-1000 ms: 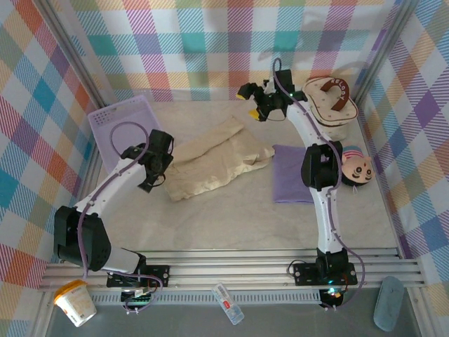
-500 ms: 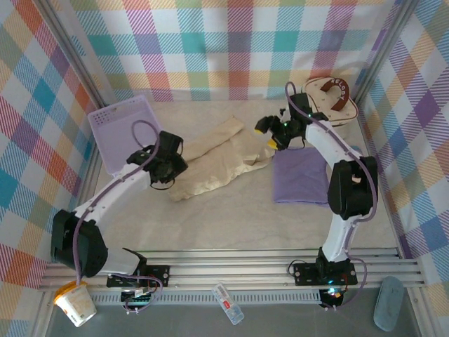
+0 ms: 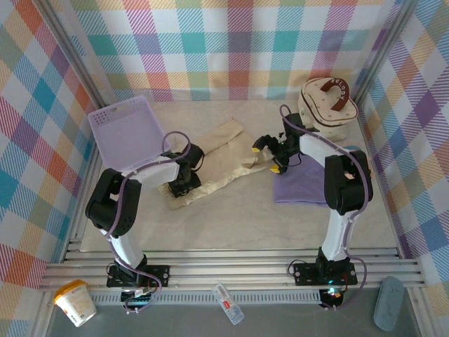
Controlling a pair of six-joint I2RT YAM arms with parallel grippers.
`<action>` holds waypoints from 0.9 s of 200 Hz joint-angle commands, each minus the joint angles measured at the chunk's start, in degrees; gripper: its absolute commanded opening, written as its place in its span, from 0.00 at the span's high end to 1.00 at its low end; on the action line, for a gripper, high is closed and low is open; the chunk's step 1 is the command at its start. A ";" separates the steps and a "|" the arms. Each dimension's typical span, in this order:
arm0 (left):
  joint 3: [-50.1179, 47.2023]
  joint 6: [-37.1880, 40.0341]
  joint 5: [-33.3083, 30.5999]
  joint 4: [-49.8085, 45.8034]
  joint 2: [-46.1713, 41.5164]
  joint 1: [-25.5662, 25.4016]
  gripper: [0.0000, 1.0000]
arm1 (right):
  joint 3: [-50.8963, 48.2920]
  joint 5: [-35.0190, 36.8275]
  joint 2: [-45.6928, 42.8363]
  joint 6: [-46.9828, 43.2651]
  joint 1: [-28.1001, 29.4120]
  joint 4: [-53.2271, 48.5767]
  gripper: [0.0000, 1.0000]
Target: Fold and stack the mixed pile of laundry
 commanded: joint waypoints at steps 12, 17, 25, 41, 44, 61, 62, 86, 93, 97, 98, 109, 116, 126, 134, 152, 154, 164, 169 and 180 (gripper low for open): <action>-5.16 5.01 -3.45 -8.44 -1.01 1.85 0.41 | -0.11 -3.00 2.29 3.06 1.19 3.67 0.01; -5.66 5.08 -3.03 -8.34 -1.89 1.85 0.41 | -0.18 -3.36 2.84 3.50 1.56 4.13 0.01; -6.17 5.11 -2.30 -8.33 -3.32 1.83 0.40 | 0.15 -3.45 3.57 3.69 2.18 4.63 0.01; -6.30 4.72 -1.79 -9.24 -5.30 1.60 0.40 | 1.47 -2.34 4.65 3.87 2.85 4.86 0.05; -6.27 4.63 -1.71 -9.44 -5.58 1.59 0.40 | 1.63 -2.38 4.80 3.99 2.88 5.09 0.08; -5.96 4.34 -1.21 -10.11 -6.69 1.61 0.40 | 2.94 -2.02 5.46 3.91 2.89 5.25 0.44; -5.90 4.27 -1.25 -10.15 -6.75 1.60 0.40 | 3.03 -2.07 5.48 3.91 2.89 5.26 0.46; -5.41 3.22 -1.20 -10.72 -7.81 1.39 0.40 | 3.20 -2.41 4.05 2.73 2.89 4.43 0.88; -5.46 2.82 -1.20 -10.59 -8.01 1.28 0.40 | 2.67 -1.58 3.03 2.29 2.85 3.82 1.00; -5.42 2.59 -1.04 -10.50 -8.04 1.27 0.40 | 2.38 -0.91 2.40 1.90 2.77 3.60 1.00; -5.46 2.51 -0.99 -10.47 -8.09 1.25 0.40 | 2.31 -0.81 2.24 1.80 2.74 3.55 1.00; -5.59 2.10 -0.77 -10.23 -8.08 1.03 0.40 | 2.38 0.37 1.22 0.26 2.22 3.35 1.00; -5.46 2.04 -0.68 -10.27 -7.90 0.85 0.40 | 3.61 1.29 1.27 -1.08 1.58 1.82 1.00; -5.32 2.37 -0.73 -10.57 -7.40 0.61 0.40 | 6.06 2.73 1.84 -2.62 0.02 -0.81 1.00; -5.15 2.69 -0.90 -10.99 -7.00 0.36 0.40 | 7.36 4.10 2.08 -3.47 -1.21 -1.80 1.00; -5.23 3.36 -1.18 -11.62 -6.42 0.00 0.40 | 9.99 5.68 2.95 -5.16 -3.08 -3.53 1.00; -5.30 3.44 -1.18 -11.60 -6.38 -0.04 0.40 | 10.33 5.37 3.13 -5.26 -3.15 -3.88 1.00; -5.24 3.58 -1.18 -11.77 -6.59 -0.23 0.40 | 11.35 3.24 3.60 -6.16 -3.24 -4.95 0.77; -5.32 3.64 -1.23 -11.77 -6.63 -0.34 0.40 | 11.31 2.39 3.42 -6.51 -2.91 -5.22 0.65; -4.95 3.53 -0.88 -11.77 -6.98 -0.44 0.38 | 10.14 1.63 2.46 -7.05 -2.48 -5.93 0.43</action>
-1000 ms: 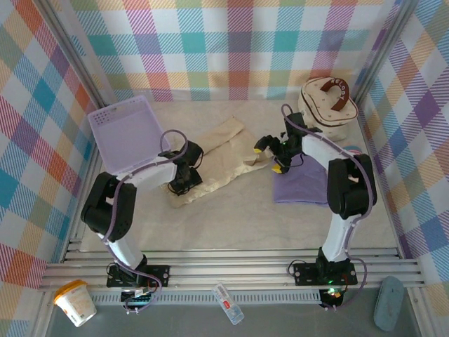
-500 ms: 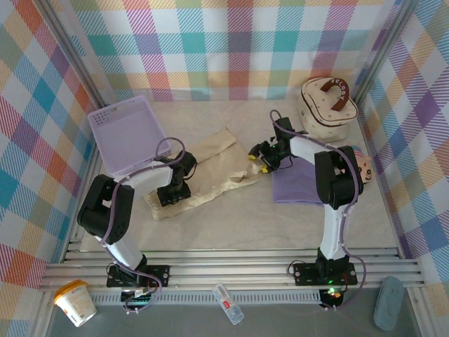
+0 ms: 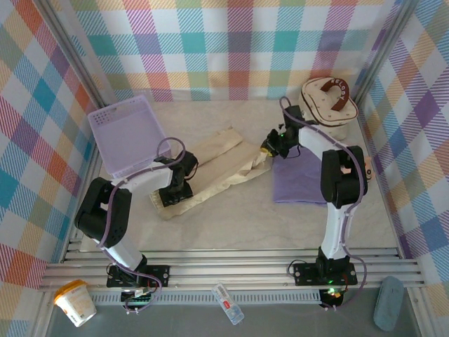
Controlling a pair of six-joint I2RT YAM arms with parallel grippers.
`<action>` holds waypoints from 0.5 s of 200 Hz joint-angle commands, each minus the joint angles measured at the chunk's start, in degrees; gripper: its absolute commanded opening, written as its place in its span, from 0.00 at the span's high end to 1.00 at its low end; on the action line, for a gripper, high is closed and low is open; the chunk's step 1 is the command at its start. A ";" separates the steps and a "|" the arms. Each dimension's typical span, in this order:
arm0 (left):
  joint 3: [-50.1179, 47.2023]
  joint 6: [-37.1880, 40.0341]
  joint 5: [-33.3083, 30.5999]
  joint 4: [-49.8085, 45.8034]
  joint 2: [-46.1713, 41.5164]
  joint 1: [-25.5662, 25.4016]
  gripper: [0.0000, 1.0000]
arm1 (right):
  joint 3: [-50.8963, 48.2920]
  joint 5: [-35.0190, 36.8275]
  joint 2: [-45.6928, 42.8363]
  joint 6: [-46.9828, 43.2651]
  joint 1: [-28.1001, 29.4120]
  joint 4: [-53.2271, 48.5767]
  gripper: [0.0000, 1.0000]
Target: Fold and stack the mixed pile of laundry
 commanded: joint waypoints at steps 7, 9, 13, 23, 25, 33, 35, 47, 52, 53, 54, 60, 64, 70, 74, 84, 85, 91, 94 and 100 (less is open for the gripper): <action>0.62 0.36 0.10 -4.33 -0.43 -0.25 0.33 | -0.65 -0.27 -3.29 -3.91 -0.16 -3.94 0.39; 0.84 0.32 0.30 -4.44 -0.45 -0.23 0.32 | -1.15 -0.24 -3.75 -4.01 -0.14 -4.01 0.38; 1.30 0.24 0.61 -4.72 -0.64 -0.23 0.29 | -2.25 -0.05 -4.82 -4.21 -0.08 -4.21 0.36; 2.77 0.32 1.59 -5.50 -1.16 -0.47 0.23 | -5.13 0.88 -7.93 -4.70 -0.05 -5.04 0.33; 3.13 0.36 1.82 -5.72 -1.25 -0.54 0.22 | -5.74 1.04 -8.69 -4.84 -0.04 -5.28 0.33; 4.67 0.68 2.58 -6.53 -1.77 -0.81 0.19 | -8.05 1.53 -11.48 -5.32 -0.01 -6.09 0.33; 5.08 0.76 2.66 -6.66 -1.91 -0.87 0.19 | -8.61 1.62 -12.21 -5.44 0.04 -6.33 0.33; 7.00 1.87 3.76 -7.51 -2.96 -1.01 0.17 | -11.68 1.60 -15.90 -5.89 0.98 -6.76 0.37; 7.68 2.42 4.10 -7.54 -3.42 -1.02 0.17 | -12.53 1.27 -16.92 -5.98 1.60 -7.34 0.39; 7.77 2.45 4.18 -7.62 -3.51 -1.01 0.17 | -12.64 1.20 -17.12 -5.99 1.75 -7.42 0.39; 7.86 2.60 4.22 -7.66 -3.55 -1.01 0.17 | -12.74 1.11 -17.31 -6.00 1.87 -7.59 0.40; 8.30 3.13 4.41 -7.78 -3.98 -1.10 0.18 | -13.23 0.62 -17.92 -6.09 2.91 -8.74 0.42; 8.53 3.76 4.32 -7.79 -4.18 -1.10 0.18 | -13.46 0.26 -18.15 -6.13 3.61 -9.27 0.44; 8.56 4.71 4.29 -7.55 -4.38 -1.05 0.19 | -13.90 -0.10 -18.30 -5.97 5.01 -9.90 0.47; 8.37 5.46 4.30 -7.32 -4.39 -1.10 0.21 | -14.24 -0.40 -18.32 -5.69 6.03 -10.11 0.49; 7.72 6.90 3.56 -7.27 -3.92 -1.09 0.26 | -15.55 -1.32 -18.10 -4.28 8.21 -9.46 0.52; 7.66 7.02 3.47 -7.31 -3.85 -1.10 0.27 | -15.73 -1.42 -18.02 -4.09 8.39 -9.31 0.53; 7.24 8.08 3.15 -7.39 -3.15 -0.97 0.33 | -16.73 -1.97 -17.72 -3.01 9.43 -8.03 0.54; 7.04 8.61 2.93 -7.43 -2.61 -0.95 0.36 | -17.14 -2.11 -17.48 -2.46 9.82 -7.36 0.54; 6.54 9.56 2.39 -7.50 -1.72 -1.00 0.44 | -17.85 -2.08 -16.70 -1.59 10.74 -6.42 0.55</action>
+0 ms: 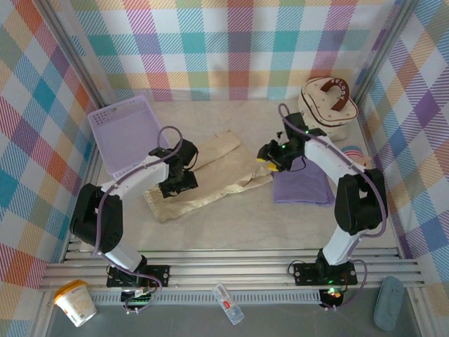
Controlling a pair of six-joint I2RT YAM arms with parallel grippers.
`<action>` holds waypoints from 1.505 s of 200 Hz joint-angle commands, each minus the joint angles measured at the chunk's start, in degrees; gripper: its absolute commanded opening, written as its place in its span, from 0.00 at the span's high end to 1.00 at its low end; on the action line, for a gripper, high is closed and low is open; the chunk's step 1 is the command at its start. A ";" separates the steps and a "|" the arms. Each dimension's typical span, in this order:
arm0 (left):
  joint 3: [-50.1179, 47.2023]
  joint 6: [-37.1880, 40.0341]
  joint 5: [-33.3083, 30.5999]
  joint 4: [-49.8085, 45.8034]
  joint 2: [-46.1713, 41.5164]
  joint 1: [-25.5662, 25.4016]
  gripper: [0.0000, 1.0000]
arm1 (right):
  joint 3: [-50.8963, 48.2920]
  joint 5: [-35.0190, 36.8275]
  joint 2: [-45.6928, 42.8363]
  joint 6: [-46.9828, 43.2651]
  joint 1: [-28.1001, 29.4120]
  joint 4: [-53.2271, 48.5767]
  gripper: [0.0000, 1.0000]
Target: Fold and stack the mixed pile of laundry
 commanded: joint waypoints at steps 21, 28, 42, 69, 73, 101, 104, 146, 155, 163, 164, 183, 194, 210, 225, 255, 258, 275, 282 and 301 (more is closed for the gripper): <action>-3.09 6.63 -1.56 -1.97 4.63 -0.32 0.62 | -4.18 -2.98 5.94 5.56 4.77 3.18 0.55; -3.64 6.92 -1.42 -1.68 5.41 -0.32 0.65 | -4.08 -2.99 7.34 6.48 4.81 4.35 0.56; -5.18 6.80 -0.51 -0.50 6.49 -0.39 0.67 | -3.41 -2.20 10.43 7.90 4.81 6.36 0.57; -5.79 5.68 4.94 1.10 9.19 -1.89 0.72 | 1.78 1.56 17.32 8.82 4.57 6.31 0.59; -5.62 5.41 5.80 1.23 9.67 -2.42 0.72 | 2.98 1.97 18.33 8.79 4.48 6.25 0.60; -1.71 3.57 13.20 1.35 13.94 -7.52 0.70 | 14.97 6.49 25.34 5.38 3.04 2.04 0.61; -1.04 3.39 14.29 1.41 14.46 -8.04 0.70 | 16.22 6.84 26.01 5.10 2.73 1.37 0.61; 16.06 -0.21 31.66 1.88 25.19 -16.21 0.61 | 34.56 5.54 34.83 0.12 -1.49 -3.18 0.54; 22.06 -0.50 32.72 0.61 27.07 -17.35 0.56 | 37.73 4.69 35.38 -1.15 -2.25 -5.48 0.51; 26.86 -0.74 32.54 -0.55 28.05 -17.64 0.50 | 38.39 4.44 34.34 -2.32 -2.85 -6.08 0.50; 27.40 -0.78 32.47 -0.66 28.07 -17.64 0.49 | 38.35 4.44 34.07 -2.44 -2.93 -6.08 0.49; 35.22 -1.28 27.67 -2.88 26.80 -17.07 0.35 | 34.56 3.60 28.27 -4.93 -4.45 -5.77 0.45; 36.65 -1.21 24.37 -3.97 24.94 -15.93 0.31 | 31.28 3.06 24.39 -6.42 -4.56 -6.17 0.45; 34.80 -1.38 20.30 -3.95 21.30 -13.41 0.30 | 24.93 1.79 18.63 -7.52 -3.96 -7.33 0.45; 30.63 -1.22 16.99 -2.52 17.74 -10.25 0.30 | 16.82 -0.32 13.01 -6.82 -2.21 -6.04 0.48; 22.80 0.69 14.84 2.68 15.36 -4.52 0.38 | 4.69 -1.70 5.99 -2.99 4.64 -3.10 0.49; 22.42 1.02 15.21 3.36 15.51 -4.06 0.39 | 4.14 -1.90 5.82 -2.77 5.36 -3.02 0.50; 22.37 2.01 14.86 6.38 17.96 -2.90 0.43 | 1.24 -2.02 5.70 -1.99 8.66 -3.24 0.52; 22.78 2.80 14.75 7.59 19.40 -2.77 0.43 | -0.01 -2.60 5.99 -2.00 9.54 -3.11 0.53; 25.00 3.24 12.27 6.91 24.61 -2.64 0.43 | -2.45 -3.34 7.72 -3.91 10.94 -3.82 0.54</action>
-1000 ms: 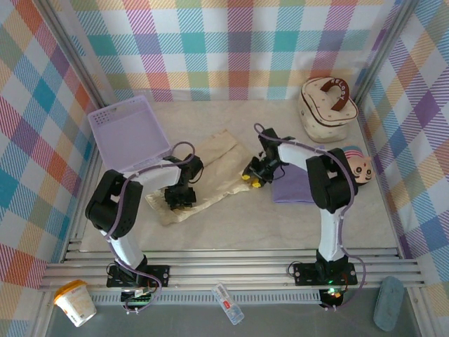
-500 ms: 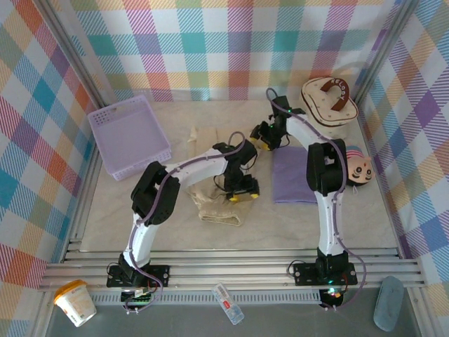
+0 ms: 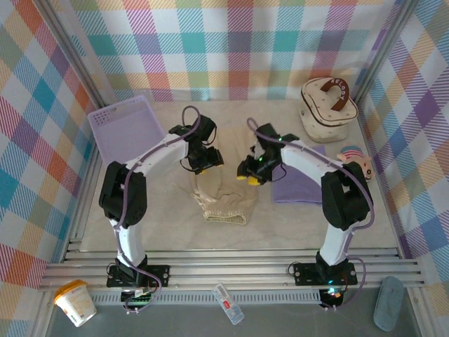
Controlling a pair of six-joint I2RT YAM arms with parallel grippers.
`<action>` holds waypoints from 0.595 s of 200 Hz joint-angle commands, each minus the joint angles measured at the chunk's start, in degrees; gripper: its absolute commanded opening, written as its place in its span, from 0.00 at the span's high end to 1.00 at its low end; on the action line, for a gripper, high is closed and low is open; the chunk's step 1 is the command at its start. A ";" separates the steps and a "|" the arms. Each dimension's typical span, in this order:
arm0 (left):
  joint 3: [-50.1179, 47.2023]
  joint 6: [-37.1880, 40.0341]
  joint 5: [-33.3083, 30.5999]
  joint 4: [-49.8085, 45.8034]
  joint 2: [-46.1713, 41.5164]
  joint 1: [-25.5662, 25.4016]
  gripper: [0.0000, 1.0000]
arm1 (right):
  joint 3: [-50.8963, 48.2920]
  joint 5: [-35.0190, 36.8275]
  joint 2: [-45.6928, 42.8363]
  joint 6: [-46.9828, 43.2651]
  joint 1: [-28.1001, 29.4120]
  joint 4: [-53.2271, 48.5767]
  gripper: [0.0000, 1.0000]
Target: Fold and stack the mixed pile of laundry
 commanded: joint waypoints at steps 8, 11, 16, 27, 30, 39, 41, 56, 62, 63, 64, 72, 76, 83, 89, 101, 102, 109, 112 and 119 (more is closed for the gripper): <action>2.48 1.87 -4.35 0.10 7.53 -0.59 0.42 | -2.92 -1.09 3.30 -2.56 0.62 -2.48 0.54; 2.78 1.75 -4.70 -0.57 8.21 -0.59 0.42 | -2.95 -0.55 3.79 -3.22 0.58 -3.50 0.54; 2.77 1.72 -5.03 -1.33 9.09 -0.50 0.41 | -2.91 0.99 4.65 -4.38 0.46 -5.10 0.54; 2.14 1.73 -5.32 -2.69 9.71 -0.50 0.41 | -2.99 5.08 6.02 -6.55 -0.16 -7.66 0.54; 1.75 1.66 -5.17 -2.91 9.65 -0.57 0.41 | -3.03 6.32 6.31 -6.96 -0.48 -8.36 0.54; 0.22 1.55 -4.67 -3.06 8.70 -0.71 0.41 | -3.41 8.95 6.66 -7.48 -1.93 -9.53 0.54; -0.44 1.52 -4.51 -3.00 8.41 -0.70 0.41 | -3.53 9.30 6.67 -7.60 -2.28 -9.57 0.54; -3.99 0.40 -2.68 -2.57 5.82 -1.54 0.42 | -4.01 12.54 6.59 -7.77 -5.67 -9.69 0.56; -5.42 -0.40 -1.38 -2.18 4.81 -2.04 0.42 | -3.73 13.72 6.58 -8.12 -7.07 -9.80 0.57; -5.68 -0.53 -1.10 -2.14 4.61 -2.15 0.42 | -3.65 13.99 6.58 -8.15 -7.31 -9.83 0.57; -5.89 -0.68 -0.83 -2.07 4.47 -2.29 0.42 | -3.56 14.21 6.58 -8.20 -7.52 -9.85 0.57; -7.52 -2.44 1.81 -1.12 3.30 -3.26 0.42 | -2.64 15.60 6.73 -8.72 -9.24 -10.34 0.57; -8.32 -3.35 3.46 -0.51 2.85 -3.72 0.42 | -1.99 16.09 6.67 -8.97 -9.92 -10.42 0.57; -9.21 -5.29 6.31 0.89 2.17 -4.74 0.42 | -0.69 16.80 6.71 -9.54 -11.17 -10.78 0.58; -9.64 -6.80 8.37 1.89 1.41 -5.71 0.42 | 0.66 17.41 6.67 -9.94 -11.98 -11.35 0.58; -8.80 -8.95 10.31 3.07 0.27 -7.07 0.41 | 4.19 18.01 6.49 -11.26 -12.85 -13.23 0.58; -8.68 -9.02 10.33 3.08 0.19 -7.12 0.41 | 4.44 18.02 6.40 -11.39 -12.88 -13.35 0.58; -7.22 -9.57 9.92 2.87 -0.56 -7.35 0.40 | 6.14 18.45 5.67 -12.21 -12.83 -14.28 0.58; -6.39 -9.65 9.57 2.71 -0.87 -7.35 0.40 | 6.71 18.28 5.25 -12.50 -12.82 -14.61 0.58; -4.35 -9.53 8.11 1.99 -1.43 -7.17 0.38 | 7.80 17.25 4.17 -13.08 -12.83 -15.20 0.57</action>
